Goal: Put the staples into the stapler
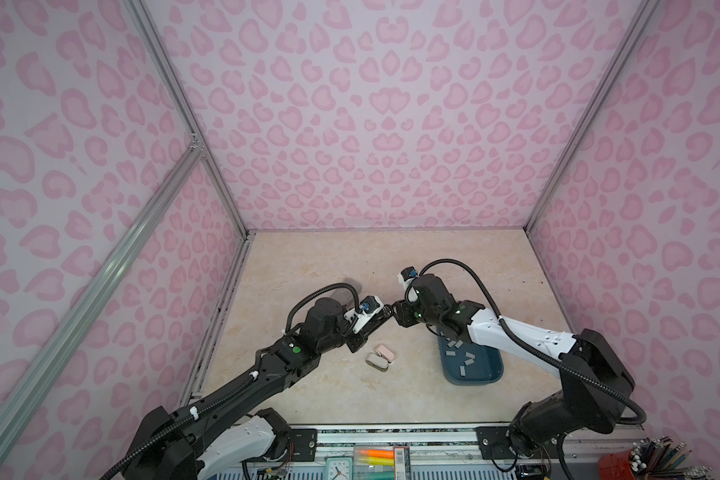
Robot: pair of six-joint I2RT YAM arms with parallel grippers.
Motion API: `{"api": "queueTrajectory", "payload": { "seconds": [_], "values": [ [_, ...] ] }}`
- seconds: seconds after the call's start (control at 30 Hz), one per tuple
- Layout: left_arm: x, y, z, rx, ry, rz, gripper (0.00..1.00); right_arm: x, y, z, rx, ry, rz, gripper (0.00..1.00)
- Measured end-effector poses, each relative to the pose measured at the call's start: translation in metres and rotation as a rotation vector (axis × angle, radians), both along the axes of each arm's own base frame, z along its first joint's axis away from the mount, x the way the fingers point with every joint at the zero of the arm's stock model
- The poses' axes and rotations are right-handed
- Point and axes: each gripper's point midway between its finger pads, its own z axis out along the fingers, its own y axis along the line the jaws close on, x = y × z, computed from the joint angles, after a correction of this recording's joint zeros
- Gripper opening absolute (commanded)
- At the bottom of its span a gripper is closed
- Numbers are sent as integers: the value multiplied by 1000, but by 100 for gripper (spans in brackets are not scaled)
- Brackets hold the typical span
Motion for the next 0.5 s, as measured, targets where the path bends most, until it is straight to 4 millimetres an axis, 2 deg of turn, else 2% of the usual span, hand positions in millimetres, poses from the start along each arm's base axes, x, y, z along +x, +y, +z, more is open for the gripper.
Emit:
{"api": "queueTrajectory", "payload": {
  "seconds": [0.2, 0.33, 0.5],
  "values": [
    [0, 1, 3, -7, -11, 3, 4, -2, -4, 2, -11, 2, -10, 48],
    [1, 1, 2, -5, -10, 6, 4, -10, -19, 25, 21, -61, -33, 50],
    [2, 0, -2, 7, 3, 6, 4, -26, -32, 60, 116, -174, -20, 46]
  ]
}}
